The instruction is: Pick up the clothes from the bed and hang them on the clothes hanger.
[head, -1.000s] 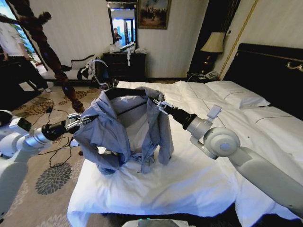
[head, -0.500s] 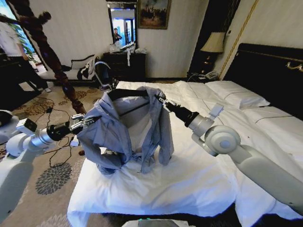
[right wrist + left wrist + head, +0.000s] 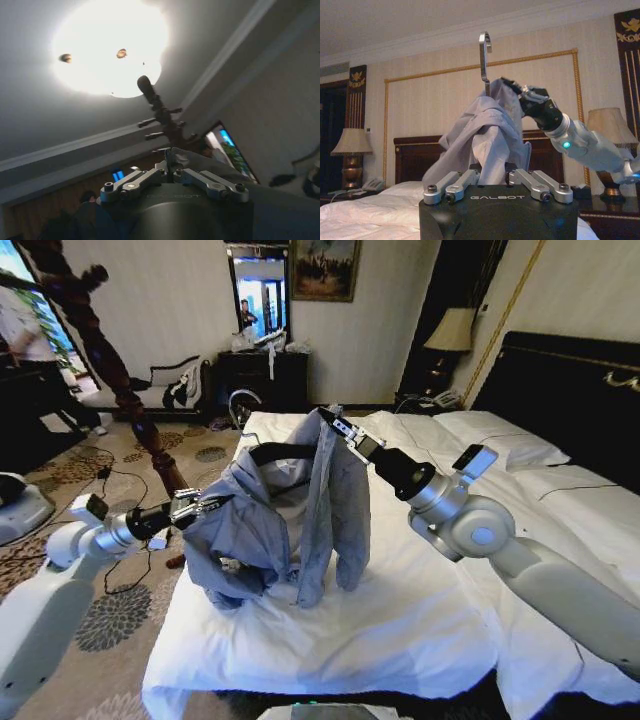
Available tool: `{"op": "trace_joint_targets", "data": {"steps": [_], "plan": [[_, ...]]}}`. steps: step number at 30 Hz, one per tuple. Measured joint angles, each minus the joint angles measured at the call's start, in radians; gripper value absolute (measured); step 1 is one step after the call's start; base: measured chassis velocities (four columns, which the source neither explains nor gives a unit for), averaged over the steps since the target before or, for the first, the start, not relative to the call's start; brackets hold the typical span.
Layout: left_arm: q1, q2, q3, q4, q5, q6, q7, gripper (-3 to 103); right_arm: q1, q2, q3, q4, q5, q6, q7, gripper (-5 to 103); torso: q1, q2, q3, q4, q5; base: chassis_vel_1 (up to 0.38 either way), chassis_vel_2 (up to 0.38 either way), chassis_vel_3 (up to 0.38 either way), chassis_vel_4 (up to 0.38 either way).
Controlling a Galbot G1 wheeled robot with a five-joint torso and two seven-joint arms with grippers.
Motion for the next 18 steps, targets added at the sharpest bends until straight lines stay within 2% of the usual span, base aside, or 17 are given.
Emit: {"op": "trace_joint_targets", "data": {"steps": [6, 10, 18], "plan": [[-0.011, -0.013, 0.01, -0.002, -0.002, 0.0, -0.011, 18, 0.056, 0.03, -0.048, -0.014, 0.015, -0.014, 0.046, 0, 0.0, 0.0, 0.0, 0.0001, -0.0001, 0.0, 0.0, 0.0, 0.0], [-0.028, -0.025, 0.015, 0.004, -0.019, 0.0, -0.021, 18, 0.133, 0.094, -0.128, -0.023, 0.042, -0.039, 0.097, 0, 0.0, 0.0, 0.0, 0.0002, -0.0002, 0.0, 0.0, 0.0, 0.0], [-0.033, -0.033, 0.015, 0.014, -0.03, 0.0, -0.032, 18, 0.186, 0.172, -0.18, -0.034, 0.06, -0.079, 0.138, 0, 0.0, 0.0, 0.0, 0.0002, -0.0003, 0.0, 0.0, 0.0, 0.0]]}}
